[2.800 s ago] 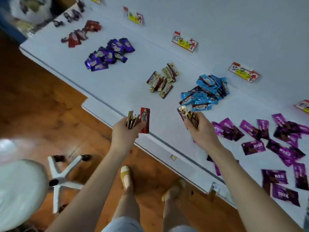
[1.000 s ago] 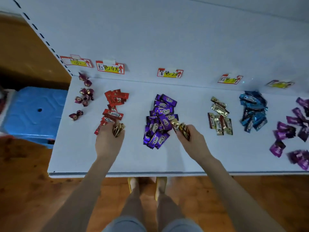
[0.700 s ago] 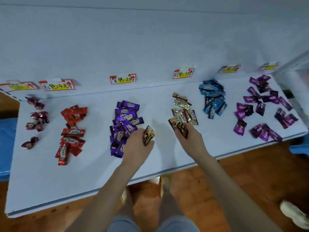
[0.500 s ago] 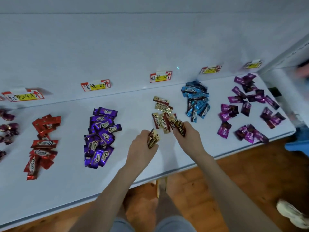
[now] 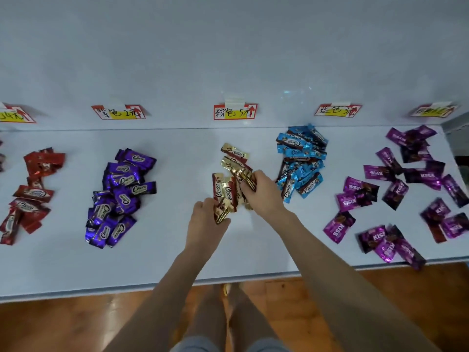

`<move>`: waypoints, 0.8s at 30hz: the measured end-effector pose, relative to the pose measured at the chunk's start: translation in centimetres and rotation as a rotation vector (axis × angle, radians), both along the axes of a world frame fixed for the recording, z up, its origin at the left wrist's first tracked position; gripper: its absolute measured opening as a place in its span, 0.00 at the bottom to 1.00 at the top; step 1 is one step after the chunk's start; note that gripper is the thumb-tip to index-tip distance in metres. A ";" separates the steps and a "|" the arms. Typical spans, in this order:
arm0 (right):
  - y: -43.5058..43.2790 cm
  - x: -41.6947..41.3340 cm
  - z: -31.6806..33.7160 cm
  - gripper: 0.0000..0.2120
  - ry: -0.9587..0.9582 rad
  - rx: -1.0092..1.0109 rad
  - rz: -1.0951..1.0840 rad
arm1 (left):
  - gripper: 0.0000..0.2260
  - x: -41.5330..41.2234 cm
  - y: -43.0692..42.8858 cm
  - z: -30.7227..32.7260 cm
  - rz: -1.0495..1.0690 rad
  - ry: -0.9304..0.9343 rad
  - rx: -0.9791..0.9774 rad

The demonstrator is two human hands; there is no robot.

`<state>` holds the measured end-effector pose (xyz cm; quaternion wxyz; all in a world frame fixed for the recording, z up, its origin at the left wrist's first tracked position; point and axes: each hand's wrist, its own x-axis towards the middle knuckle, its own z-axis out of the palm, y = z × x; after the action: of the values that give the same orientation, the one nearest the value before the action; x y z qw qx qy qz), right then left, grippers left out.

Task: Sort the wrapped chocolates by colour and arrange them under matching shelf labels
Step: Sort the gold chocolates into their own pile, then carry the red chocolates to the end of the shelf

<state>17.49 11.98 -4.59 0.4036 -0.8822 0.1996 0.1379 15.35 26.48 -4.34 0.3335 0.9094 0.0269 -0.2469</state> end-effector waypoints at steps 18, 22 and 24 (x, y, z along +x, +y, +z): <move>-0.7 0.0 0.6 0.17 -0.159 0.070 0.026 | 0.12 1.1 -0.8 0.5 -0.106 -0.255 0.055; -3.4 -2.9 1.8 0.10 -0.178 -0.042 -0.079 | 0.07 0.5 -2.7 1.8 -0.304 -0.298 -0.031; -5.3 -5.0 2.3 0.09 -0.176 -0.110 -0.145 | 0.07 -0.3 -4.1 2.1 -0.428 -0.315 -0.083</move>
<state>12.51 6.65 -2.30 0.3793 -0.8949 0.2343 0.0192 15.07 22.34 -2.25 0.3109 0.9071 -0.2285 -0.1682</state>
